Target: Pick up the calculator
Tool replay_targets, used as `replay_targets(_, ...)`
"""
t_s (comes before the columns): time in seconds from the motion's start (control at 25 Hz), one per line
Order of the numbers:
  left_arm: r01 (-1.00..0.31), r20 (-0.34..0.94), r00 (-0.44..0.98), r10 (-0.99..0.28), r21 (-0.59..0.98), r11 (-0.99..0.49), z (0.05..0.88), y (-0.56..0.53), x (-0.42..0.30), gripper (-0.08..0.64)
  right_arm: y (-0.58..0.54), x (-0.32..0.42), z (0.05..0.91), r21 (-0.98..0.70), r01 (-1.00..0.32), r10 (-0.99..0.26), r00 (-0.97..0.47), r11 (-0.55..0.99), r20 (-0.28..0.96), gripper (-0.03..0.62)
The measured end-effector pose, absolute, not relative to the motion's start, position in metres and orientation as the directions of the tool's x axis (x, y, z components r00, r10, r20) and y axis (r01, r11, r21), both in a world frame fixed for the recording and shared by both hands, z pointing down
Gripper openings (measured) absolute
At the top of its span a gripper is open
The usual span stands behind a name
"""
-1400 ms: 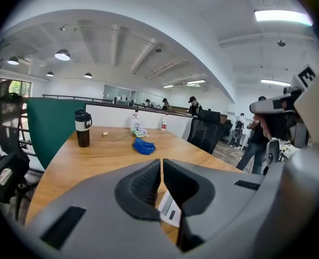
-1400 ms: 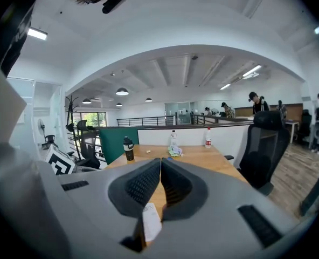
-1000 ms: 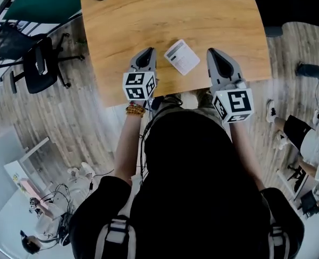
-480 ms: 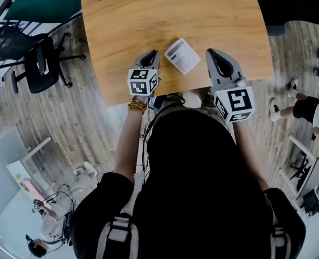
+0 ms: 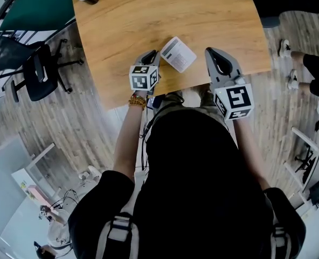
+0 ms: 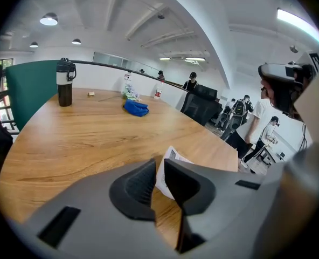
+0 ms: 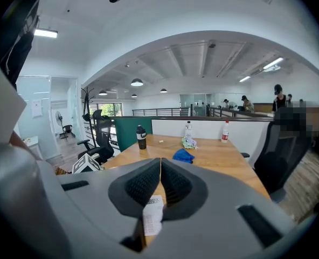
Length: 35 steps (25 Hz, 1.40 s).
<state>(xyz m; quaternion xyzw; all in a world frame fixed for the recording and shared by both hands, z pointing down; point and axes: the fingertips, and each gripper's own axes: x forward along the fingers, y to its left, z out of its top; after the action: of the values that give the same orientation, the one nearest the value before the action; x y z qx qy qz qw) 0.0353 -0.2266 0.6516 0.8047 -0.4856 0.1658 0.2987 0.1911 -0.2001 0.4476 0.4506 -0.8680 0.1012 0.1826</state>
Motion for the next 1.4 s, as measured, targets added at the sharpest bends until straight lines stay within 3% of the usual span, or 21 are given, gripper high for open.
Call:
replay_targets(0.2,-0.874,0.581,0.486,-0.652,0.333,-0.355,0.665,-0.227,0.041,0.103,-0.200,0.195,0.452,-0.009,-0.812,-0.743,-0.538,0.584,0.398,0.011)
replay_targets(1.4,-0.822,0.625,0.567,-0.536,0.467,-0.325,0.715,-0.236,0.057,0.107,-0.208,0.210,0.464,-0.010,-0.833,-0.746,-0.501,0.553,0.439,0.009)
